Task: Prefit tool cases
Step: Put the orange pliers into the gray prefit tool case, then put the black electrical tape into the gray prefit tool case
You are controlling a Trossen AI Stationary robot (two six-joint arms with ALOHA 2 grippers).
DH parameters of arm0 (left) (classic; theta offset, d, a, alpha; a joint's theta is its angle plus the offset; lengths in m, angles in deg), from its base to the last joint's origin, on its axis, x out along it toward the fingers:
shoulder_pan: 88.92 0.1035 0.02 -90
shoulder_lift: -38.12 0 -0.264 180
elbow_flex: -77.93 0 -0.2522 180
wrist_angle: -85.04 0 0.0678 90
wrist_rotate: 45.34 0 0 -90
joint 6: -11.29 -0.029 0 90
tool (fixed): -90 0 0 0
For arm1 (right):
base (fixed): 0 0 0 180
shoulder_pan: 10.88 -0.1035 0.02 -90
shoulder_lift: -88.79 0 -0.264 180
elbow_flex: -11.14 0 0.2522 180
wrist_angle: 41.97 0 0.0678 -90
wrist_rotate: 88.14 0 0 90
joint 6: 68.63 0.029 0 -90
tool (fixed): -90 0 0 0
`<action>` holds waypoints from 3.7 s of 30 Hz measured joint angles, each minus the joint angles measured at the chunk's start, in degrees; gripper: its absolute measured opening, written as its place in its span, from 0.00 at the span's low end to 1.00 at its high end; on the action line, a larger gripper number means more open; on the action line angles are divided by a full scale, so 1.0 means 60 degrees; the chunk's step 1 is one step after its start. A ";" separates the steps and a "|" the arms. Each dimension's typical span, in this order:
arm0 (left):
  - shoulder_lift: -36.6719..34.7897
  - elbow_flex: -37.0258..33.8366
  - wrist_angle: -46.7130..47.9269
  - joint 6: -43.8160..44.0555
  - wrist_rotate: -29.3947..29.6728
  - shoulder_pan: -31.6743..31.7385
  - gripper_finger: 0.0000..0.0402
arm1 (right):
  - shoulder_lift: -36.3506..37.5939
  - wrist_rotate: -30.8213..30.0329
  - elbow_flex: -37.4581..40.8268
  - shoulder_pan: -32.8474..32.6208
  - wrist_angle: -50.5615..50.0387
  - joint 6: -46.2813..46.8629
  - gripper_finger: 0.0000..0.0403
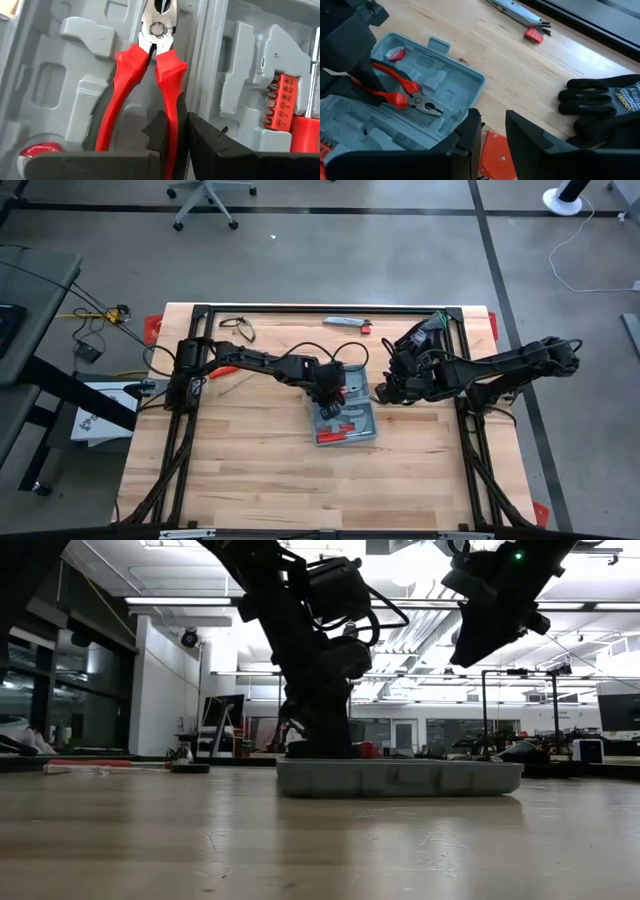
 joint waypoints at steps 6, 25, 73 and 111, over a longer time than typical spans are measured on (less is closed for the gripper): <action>-0.0007 -0.0035 0.0034 -0.0006 0.0018 0.0032 0.21 | 0.0000 0.0003 0.0000 0.0003 0.0000 0.0000 0.20; -0.0011 0.0391 -0.0160 -0.0257 -0.0367 0.0048 0.02 | 0.0000 0.0002 0.0000 0.0001 0.0004 0.0018 0.20; -0.1747 0.0394 0.0508 -0.0950 -0.1452 0.0251 0.00 | -0.0766 0.0550 0.0003 -0.0590 0.0726 0.0925 0.20; -0.5781 -0.6021 0.0259 -0.0928 0.1264 0.2895 0.06 | -0.1410 0.1463 0.0004 -0.0543 0.2554 -0.0286 0.20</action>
